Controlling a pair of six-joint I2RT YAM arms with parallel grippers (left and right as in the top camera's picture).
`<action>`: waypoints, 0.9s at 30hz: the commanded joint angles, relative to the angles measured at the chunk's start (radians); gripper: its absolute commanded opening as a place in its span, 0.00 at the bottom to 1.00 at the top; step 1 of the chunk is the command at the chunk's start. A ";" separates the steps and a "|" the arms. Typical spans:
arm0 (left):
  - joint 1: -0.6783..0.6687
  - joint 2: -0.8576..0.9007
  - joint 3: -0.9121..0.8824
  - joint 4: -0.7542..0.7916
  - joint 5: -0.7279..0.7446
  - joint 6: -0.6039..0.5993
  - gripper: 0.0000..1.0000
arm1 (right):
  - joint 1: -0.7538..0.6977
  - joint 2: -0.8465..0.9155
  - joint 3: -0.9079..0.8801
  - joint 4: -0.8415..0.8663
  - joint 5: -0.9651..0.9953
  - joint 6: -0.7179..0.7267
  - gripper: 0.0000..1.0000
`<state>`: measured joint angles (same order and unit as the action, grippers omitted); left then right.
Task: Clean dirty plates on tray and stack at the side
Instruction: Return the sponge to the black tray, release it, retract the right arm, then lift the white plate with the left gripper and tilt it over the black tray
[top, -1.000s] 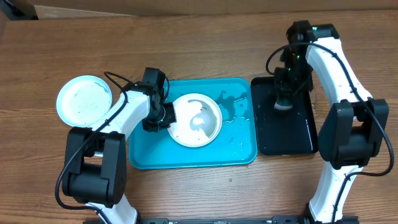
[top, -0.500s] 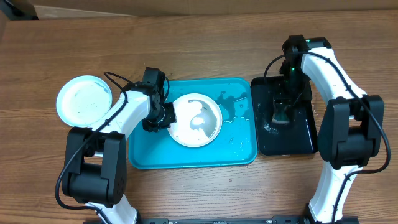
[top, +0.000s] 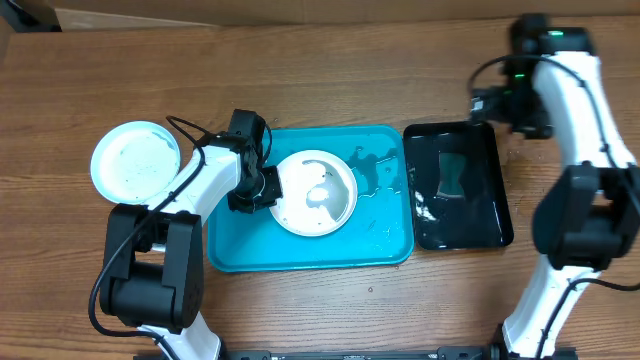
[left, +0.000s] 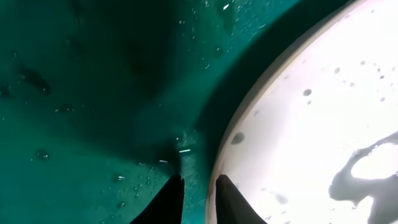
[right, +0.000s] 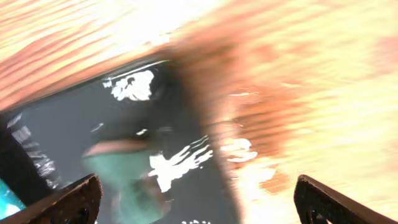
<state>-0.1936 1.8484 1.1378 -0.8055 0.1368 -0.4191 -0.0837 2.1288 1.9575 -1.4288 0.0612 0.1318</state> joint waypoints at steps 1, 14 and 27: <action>0.003 0.014 -0.006 -0.013 -0.013 -0.008 0.21 | -0.143 -0.031 0.014 0.002 0.020 0.076 1.00; -0.003 0.015 -0.071 0.029 -0.013 -0.076 0.09 | -0.351 -0.031 0.014 0.110 0.020 0.078 1.00; -0.002 0.014 -0.006 -0.035 -0.013 -0.040 0.04 | -0.356 -0.031 0.014 0.127 0.020 0.078 1.00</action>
<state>-0.1955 1.8439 1.1179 -0.8108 0.1608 -0.4717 -0.4385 2.1288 1.9575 -1.3041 0.0784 0.2058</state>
